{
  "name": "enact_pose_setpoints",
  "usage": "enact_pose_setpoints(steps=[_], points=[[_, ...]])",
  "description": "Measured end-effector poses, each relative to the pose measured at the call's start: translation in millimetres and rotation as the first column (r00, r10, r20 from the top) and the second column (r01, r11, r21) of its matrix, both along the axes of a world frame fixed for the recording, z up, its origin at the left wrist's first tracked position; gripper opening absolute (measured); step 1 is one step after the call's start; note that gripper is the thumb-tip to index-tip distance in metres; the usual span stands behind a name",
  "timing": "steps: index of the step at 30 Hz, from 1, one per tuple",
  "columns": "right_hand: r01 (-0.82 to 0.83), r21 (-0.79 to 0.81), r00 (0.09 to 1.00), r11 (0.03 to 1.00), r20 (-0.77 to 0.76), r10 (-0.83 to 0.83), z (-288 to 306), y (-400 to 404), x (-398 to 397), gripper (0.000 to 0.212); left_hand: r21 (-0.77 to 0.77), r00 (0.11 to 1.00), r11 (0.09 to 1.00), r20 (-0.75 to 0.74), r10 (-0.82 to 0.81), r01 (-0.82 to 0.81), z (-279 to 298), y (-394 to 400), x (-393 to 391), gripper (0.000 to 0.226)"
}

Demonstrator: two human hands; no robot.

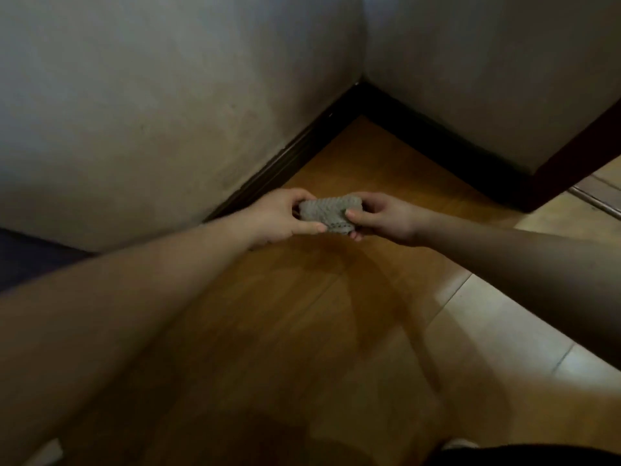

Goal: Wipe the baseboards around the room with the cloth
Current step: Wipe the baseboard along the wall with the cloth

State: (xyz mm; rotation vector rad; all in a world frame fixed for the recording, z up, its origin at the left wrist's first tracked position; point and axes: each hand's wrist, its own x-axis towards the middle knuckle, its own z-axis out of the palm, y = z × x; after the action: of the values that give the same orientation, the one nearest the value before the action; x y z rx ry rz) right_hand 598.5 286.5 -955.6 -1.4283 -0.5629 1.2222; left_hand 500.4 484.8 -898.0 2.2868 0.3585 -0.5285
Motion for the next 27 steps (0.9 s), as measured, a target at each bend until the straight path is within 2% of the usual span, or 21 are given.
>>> enact_pose_setpoints(steps=[2, 5, 10, 13, 15, 16, 18, 20, 21, 24, 26, 27], points=[[0.076, 0.017, 0.996, 0.997, 0.043, -0.076, 7.7, -5.1, 10.7, 0.036, 0.147, 0.990, 0.979, -0.019, -0.138, 0.139, 21.5, 0.5, 36.1, 0.047], [0.224, 0.028, 0.966, 0.974, 0.123, -0.225, 22.9, -6.9, 7.8, 0.043, 0.228, 0.971, 0.944, -0.076, -0.226, 0.238, 52.0, -2.0, 70.4, 0.045], [0.313, -0.015, 0.921, 0.950, 0.249, -0.299, 28.7, -19.4, 0.8, 0.043, 0.186, 0.982, 0.965, -0.080, -0.172, 0.185, 45.0, -17.0, 66.1, 0.052], [0.361, -0.097, 0.864, 0.927, 0.408, -0.294, 12.7, -21.3, 4.4, 0.045, 0.121, 0.993, 0.987, 0.020, -0.112, 0.109, 7.0, -16.5, 64.8, 0.056], [0.480, -0.137, 0.780, 0.866, 0.519, -0.350, 2.0, -14.6, 8.7, 0.046, 0.029, 0.976, 0.989, 0.168, 0.138, -0.145, -21.5, -17.1, 57.1, 0.049], [0.553, -0.138, 0.725, 0.822, 0.567, -0.392, -1.9, -10.9, 11.4, 0.046, -0.031, 0.930, 0.961, 0.247, 0.272, -0.273, -31.7, -21.4, 53.5, 0.041], [0.653, -0.120, 0.628, 0.748, 0.638, -0.446, -4.4, -6.2, 15.2, 0.048, -0.114, 0.865, 0.926, 0.331, 0.377, -0.360, -38.6, -34.3, 53.2, 0.026], [0.705, -0.092, 0.556, 0.703, 0.687, -0.468, -0.6, -0.7, 10.7, 0.049, -0.237, 0.880, 0.923, 0.303, 0.365, -0.302, -33.5, -48.7, 56.5, 0.027], [0.729, -0.082, 0.526, 0.679, 0.702, -0.480, 5.4, -1.1, 8.4, 0.050, -0.354, 0.882, 0.888, 0.257, 0.394, -0.293, -26.8, -57.8, 59.5, 0.029], [0.805, -0.037, 0.416, 0.593, 0.747, -0.519, 26.3, -12.4, -0.8, 0.055, -0.660, 0.881, 0.682, 0.063, 0.469, -0.315, -9.0, -83.7, 67.7, 0.032], [0.828, -0.008, 0.363, 0.561, 0.771, -0.524, 32.1, -25.4, -9.9, 0.059, -0.742, 0.897, 0.597, -0.010, 0.443, -0.303, -10.6, -91.9, 75.1, 0.040], [0.815, -0.003, 0.359, 0.579, 0.787, -0.501, 35.1, -33.6, -16.0, 0.061, -0.757, 0.905, 0.584, -0.022, 0.426, -0.293, -11.9, -94.6, 78.4, 0.047]])
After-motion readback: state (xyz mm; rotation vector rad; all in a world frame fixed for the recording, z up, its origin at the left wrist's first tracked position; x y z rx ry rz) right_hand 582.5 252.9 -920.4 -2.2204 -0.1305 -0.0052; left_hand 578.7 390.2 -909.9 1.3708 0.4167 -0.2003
